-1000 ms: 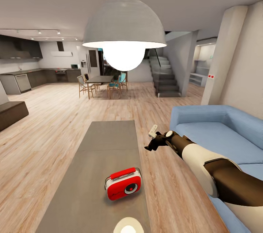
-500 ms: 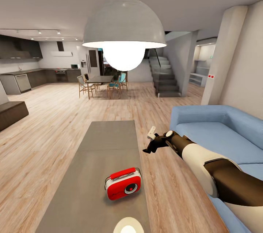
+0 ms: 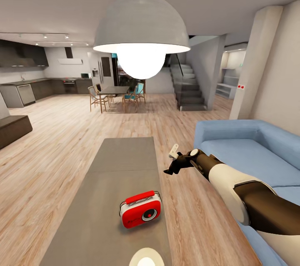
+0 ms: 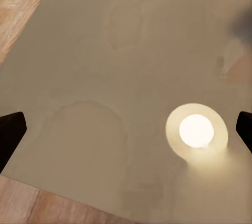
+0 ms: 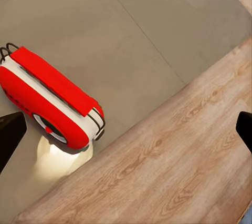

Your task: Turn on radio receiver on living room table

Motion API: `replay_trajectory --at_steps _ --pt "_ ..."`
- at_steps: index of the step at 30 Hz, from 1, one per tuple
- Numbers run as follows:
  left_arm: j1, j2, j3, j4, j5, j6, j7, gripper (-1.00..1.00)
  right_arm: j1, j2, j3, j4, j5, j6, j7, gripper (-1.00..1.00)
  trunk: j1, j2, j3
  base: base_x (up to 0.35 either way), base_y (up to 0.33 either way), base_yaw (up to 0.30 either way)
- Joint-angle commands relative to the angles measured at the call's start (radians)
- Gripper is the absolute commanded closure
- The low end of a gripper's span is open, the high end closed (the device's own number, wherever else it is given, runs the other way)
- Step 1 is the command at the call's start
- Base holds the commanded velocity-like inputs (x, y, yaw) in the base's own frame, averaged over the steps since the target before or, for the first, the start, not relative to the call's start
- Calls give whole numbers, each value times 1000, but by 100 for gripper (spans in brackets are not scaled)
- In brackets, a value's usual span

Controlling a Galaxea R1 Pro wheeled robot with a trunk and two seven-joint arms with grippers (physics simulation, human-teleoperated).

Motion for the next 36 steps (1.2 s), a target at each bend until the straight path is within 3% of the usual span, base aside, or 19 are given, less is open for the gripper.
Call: replay_trajectory --at_steps 1,7,13,20,27,33,36 --pt "0 0 0 0 0 0 0 -100 0 0 0 0 0 0 0 -100 4 -7 -3 0 0 0" --pt "0 -1 0 0 1 -1 2 -100 0 -4 0 0 0 -1 0 -100 27 -49 -22 0 0 0" --pt "0 0 0 0 1 -2 2 -100 0 -9 0 0 0 -1 0 -100 27 -49 -22 0 0 0" --pt "0 0 0 -1 1 -3 8 -100 0 -10 0 0 -1 -2 0 -100 54 -98 -44 0 0 0" --pt "0 -1 0 -2 1 -4 9 -100 0 -40 -4 -6 -3 -3 -3 -100 73 -133 -60 0 0 0" --pt "0 -1 0 -2 1 -5 8 -100 0 -48 -5 -9 -4 -4 -2 -100 73 -133 -60 0 0 0" --pt "0 -1 0 -2 1 -5 7 -100 0 -49 -5 -9 -5 -4 -2 -100 84 -154 -69 0 0 0"
